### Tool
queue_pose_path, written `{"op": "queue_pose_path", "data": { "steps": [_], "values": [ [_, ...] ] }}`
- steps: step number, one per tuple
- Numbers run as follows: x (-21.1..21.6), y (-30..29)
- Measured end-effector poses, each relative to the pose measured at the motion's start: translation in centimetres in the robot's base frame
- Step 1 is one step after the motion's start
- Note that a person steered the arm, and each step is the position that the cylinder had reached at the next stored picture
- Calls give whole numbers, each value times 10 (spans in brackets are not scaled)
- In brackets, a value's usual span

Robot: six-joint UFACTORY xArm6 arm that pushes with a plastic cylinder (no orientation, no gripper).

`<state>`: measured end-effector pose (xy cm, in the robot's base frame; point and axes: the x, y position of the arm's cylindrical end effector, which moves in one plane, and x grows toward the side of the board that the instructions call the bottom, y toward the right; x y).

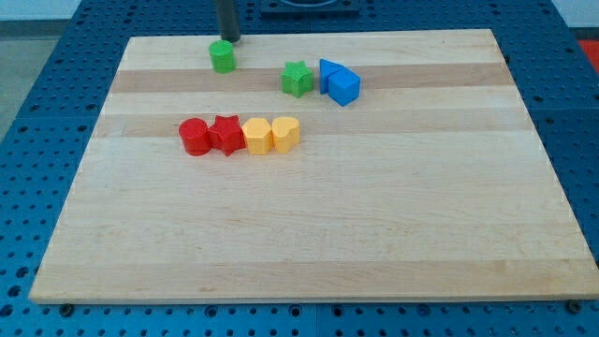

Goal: Push the green circle closer to green star

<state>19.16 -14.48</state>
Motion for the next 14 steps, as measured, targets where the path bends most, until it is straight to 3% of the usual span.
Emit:
{"op": "queue_pose_path", "data": {
  "steps": [4,7,14],
  "values": [
    [41,-38],
    [16,-8],
    [162,-11]
  ]
}}
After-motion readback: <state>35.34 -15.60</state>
